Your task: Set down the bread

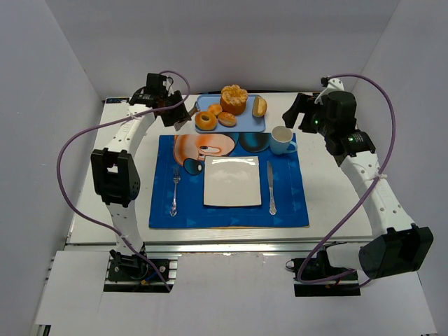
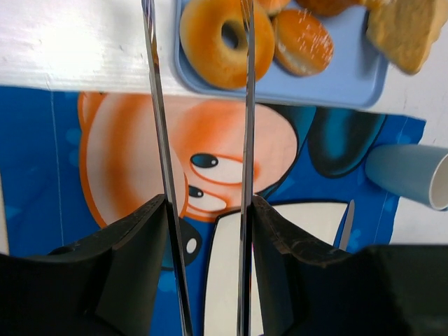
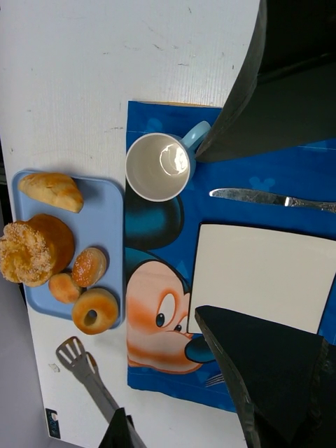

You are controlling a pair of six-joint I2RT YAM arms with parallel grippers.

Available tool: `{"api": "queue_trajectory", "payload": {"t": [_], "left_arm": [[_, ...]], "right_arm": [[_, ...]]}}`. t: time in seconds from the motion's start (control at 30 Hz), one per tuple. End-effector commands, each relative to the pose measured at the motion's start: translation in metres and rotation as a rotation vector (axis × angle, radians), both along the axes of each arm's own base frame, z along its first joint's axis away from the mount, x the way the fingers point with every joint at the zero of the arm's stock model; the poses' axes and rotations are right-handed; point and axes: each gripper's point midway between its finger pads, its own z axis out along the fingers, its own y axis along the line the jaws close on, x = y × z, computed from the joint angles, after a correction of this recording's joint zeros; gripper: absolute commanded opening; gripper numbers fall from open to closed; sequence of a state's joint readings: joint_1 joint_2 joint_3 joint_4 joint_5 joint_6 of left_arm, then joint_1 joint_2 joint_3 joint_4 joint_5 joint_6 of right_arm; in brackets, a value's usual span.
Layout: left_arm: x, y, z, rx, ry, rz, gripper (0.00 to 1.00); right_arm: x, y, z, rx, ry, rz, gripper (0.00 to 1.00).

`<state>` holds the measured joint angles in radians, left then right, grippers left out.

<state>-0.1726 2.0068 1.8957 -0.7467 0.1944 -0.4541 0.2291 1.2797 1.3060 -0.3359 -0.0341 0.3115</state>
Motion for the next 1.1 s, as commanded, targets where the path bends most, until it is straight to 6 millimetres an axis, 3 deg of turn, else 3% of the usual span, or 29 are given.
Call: {"api": "queue_trajectory", "payload": {"t": [0.0, 0.37, 0.77, 0.83, 0.9, 1.07], "left_arm": [[-0.007, -0.011, 0.022, -0.048, -0.051, -0.034, 0.59], [-0.002, -0.024, -0.007, -0.067, -0.007, -0.051, 0.59], [-0.008, -0.024, -0.032, -0.049, 0.049, -0.055, 0.58], [-0.008, -0.024, -0.030, -0.051, 0.046, -0.056, 0.52], [-0.009, -0.025, -0.028, -0.053, 0.048, -0.061, 0.35], [-0.012, -0.023, -0.022, -0.048, 0.044, -0.063, 0.19]], "right_arm": [[-0.002, 0.000, 0.015, 0.022, -0.054, 0.006, 0.89], [-0.001, 0.000, 0.013, 0.018, -0.045, 0.005, 0.89], [-0.001, -0.002, 0.010, 0.010, -0.041, -0.002, 0.89], [-0.001, -0.002, 0.009, 0.009, -0.039, -0.004, 0.89], [-0.001, -0.002, 0.010, 0.010, -0.041, -0.003, 0.89], [-0.002, -0.001, 0.012, 0.013, -0.044, 0.000, 0.89]]}}
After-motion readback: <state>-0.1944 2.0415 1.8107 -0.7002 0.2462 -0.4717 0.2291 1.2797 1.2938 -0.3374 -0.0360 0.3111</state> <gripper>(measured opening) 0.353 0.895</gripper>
